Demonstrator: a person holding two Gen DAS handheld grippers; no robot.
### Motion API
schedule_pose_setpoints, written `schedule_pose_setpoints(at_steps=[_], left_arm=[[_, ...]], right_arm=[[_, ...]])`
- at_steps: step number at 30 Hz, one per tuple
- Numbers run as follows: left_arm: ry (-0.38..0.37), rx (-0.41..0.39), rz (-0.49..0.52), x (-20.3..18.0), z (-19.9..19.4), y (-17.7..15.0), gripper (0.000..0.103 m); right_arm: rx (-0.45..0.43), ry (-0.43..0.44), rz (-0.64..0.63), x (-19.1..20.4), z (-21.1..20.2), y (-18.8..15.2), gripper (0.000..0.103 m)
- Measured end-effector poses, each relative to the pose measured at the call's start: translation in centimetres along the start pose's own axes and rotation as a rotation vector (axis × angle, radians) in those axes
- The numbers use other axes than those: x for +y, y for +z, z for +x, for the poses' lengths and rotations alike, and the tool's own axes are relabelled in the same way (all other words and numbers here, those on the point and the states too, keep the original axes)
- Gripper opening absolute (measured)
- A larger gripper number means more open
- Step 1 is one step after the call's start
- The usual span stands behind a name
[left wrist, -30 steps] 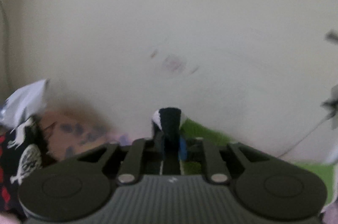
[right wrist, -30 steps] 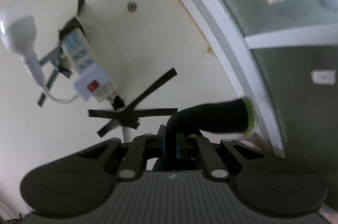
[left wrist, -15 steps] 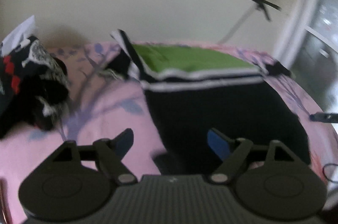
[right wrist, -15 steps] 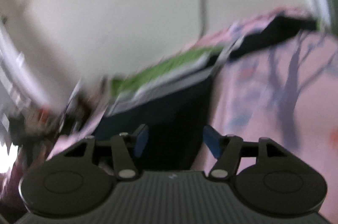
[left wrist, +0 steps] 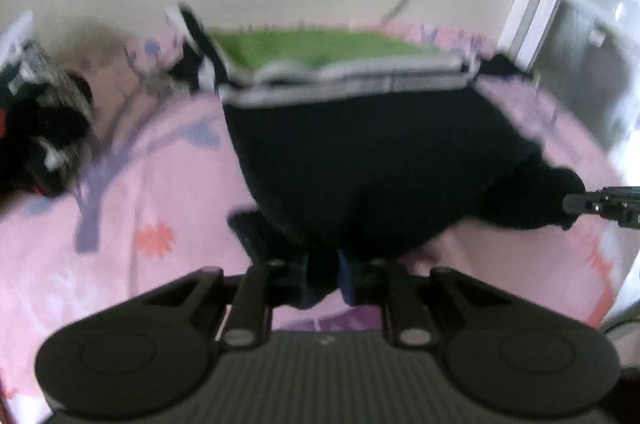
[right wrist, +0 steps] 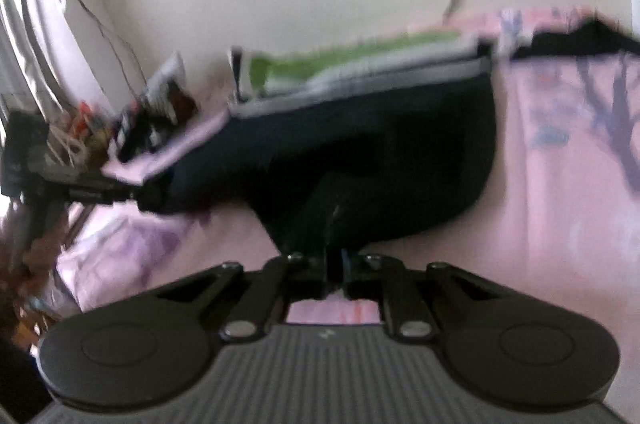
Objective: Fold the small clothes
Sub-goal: 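Lay the sweater flat on the bed with both grippers, green panel up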
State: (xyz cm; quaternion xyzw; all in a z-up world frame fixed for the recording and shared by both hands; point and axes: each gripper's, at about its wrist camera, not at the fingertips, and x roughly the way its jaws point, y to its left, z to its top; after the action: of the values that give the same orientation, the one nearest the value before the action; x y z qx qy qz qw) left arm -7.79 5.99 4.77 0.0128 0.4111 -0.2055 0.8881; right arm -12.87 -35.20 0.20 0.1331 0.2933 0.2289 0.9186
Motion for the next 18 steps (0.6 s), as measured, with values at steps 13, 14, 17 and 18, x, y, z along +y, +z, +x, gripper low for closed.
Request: schedule_pose_setpoints(at_steps=[13,14,17,18], left_arm=[[0.048,-0.008,-0.189,2.5,2.0,3.5,0.056],[0.044,-0.012,-0.190,2.7,1.7,2.7,0.062],[0.060,-0.010,-0.191,3.0,0.8,0.5,0.073],[0.057,-0.002,-0.199,2.9,0.9,0.0,0.073]], right_arm=[[-0.021,-0.050,0.165,-5.7,0.4,2.1,0.029],[-0.018,-0.044,0.170,-6.0,0.1,1.4,0.033],[-0.057,-0.050,0.224,-6.8,-1.2,0.1,0.062],[-0.069,-0.047,0.235,-7.1,-1.6,0.0,0.062]])
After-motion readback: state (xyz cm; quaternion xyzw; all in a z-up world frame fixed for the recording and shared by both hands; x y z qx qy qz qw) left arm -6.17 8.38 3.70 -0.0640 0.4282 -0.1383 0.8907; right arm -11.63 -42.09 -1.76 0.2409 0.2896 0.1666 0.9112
